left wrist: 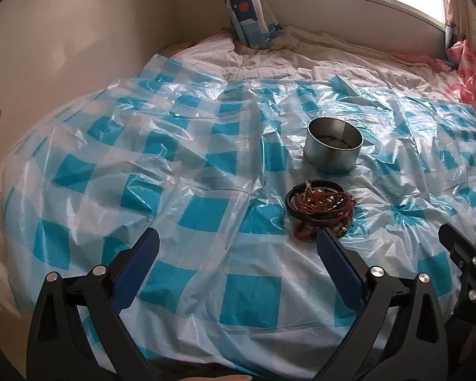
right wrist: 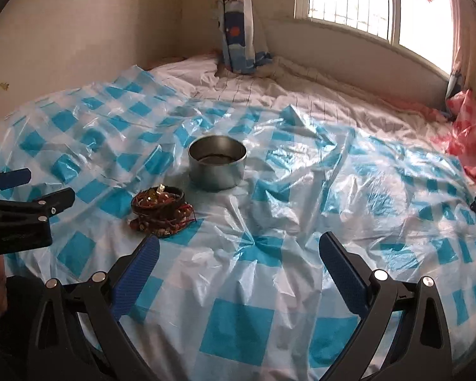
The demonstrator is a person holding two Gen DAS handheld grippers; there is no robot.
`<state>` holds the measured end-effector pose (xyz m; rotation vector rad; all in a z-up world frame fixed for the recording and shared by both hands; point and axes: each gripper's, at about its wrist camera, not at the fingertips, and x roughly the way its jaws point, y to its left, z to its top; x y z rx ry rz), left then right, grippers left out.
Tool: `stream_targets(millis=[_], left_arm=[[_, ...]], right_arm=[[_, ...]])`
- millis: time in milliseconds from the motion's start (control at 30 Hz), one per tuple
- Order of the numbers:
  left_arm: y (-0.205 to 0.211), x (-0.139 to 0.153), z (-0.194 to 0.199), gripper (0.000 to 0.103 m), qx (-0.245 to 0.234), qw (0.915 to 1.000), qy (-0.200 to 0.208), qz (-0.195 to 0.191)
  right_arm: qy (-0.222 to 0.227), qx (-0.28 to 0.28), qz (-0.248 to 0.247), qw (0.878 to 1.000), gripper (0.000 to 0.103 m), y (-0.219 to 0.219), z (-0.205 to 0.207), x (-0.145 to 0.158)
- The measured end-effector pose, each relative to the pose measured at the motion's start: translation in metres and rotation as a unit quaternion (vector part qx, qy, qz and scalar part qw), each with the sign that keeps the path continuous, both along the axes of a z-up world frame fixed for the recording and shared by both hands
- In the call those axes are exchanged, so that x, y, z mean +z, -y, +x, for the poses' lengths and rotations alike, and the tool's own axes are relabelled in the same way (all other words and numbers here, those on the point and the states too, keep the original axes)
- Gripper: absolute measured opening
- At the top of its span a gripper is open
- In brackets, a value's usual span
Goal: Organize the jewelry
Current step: 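Move both tools toward the jewelry pile beside the silver tin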
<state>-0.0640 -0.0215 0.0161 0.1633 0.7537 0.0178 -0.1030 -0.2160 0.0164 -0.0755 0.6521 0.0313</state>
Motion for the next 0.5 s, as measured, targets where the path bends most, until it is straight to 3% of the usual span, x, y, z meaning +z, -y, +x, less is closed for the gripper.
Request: stream_targets(millis=[500], left_arm=[[0.0045,0.0002,-0.0049,0.095,-0.002,1.0000,0.003,0.003]], right_arm=[[-0.001,0.002,0.002,1.000,0.097,0.0007,0.0013,-0.0004]])
